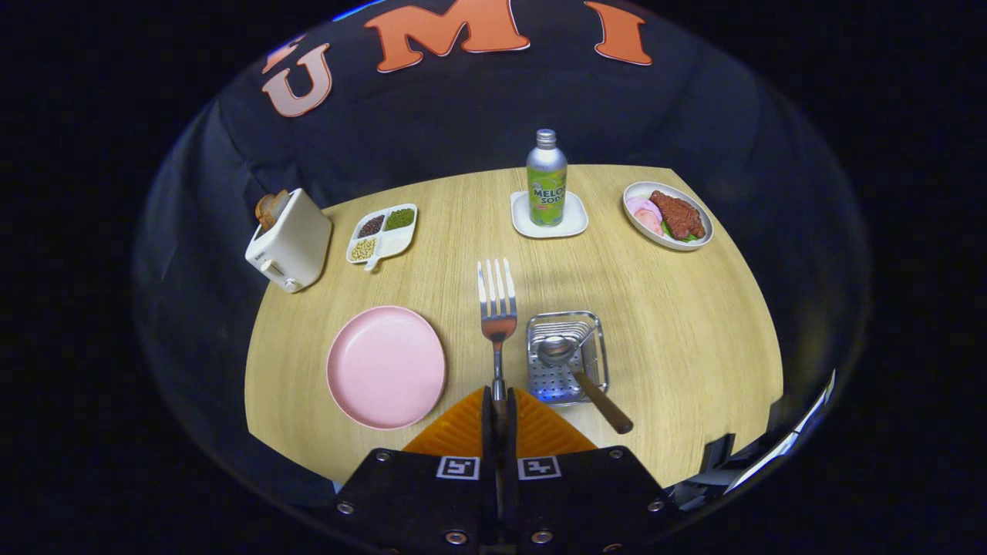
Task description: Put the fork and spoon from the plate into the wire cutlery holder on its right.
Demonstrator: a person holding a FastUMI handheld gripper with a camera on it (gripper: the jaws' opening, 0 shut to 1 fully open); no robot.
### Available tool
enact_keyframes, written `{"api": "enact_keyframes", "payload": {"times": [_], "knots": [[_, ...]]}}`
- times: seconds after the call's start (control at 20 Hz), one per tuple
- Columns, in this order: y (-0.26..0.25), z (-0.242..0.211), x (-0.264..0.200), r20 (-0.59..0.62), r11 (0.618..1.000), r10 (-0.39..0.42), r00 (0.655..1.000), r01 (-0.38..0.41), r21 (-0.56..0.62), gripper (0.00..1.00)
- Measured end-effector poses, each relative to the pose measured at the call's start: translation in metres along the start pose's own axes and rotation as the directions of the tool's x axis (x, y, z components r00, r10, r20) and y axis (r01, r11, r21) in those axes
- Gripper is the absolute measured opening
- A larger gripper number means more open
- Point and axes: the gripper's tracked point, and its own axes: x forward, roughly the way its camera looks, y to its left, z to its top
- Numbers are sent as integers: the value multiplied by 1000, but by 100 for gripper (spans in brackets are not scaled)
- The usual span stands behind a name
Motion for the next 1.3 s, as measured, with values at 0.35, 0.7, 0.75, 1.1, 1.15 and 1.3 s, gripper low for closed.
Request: {"api": "enact_keyframes", "payload": {"times": [0.35,0.7,0.75,1.1,1.15,1.3], "knots": [[-42,-17,5,-171,994,-66,983,50,-97,4],[-56,-42,15,-338,990,-74,938,28,-141,4],[-55,-41,14,-353,992,-66,933,22,-127,5],[-55,-38,23,-416,995,-58,907,19,-98,7],[-56,-36,25,-416,995,-59,908,21,-95,7],[-55,-30,31,-406,996,-60,912,28,-86,10]]}}
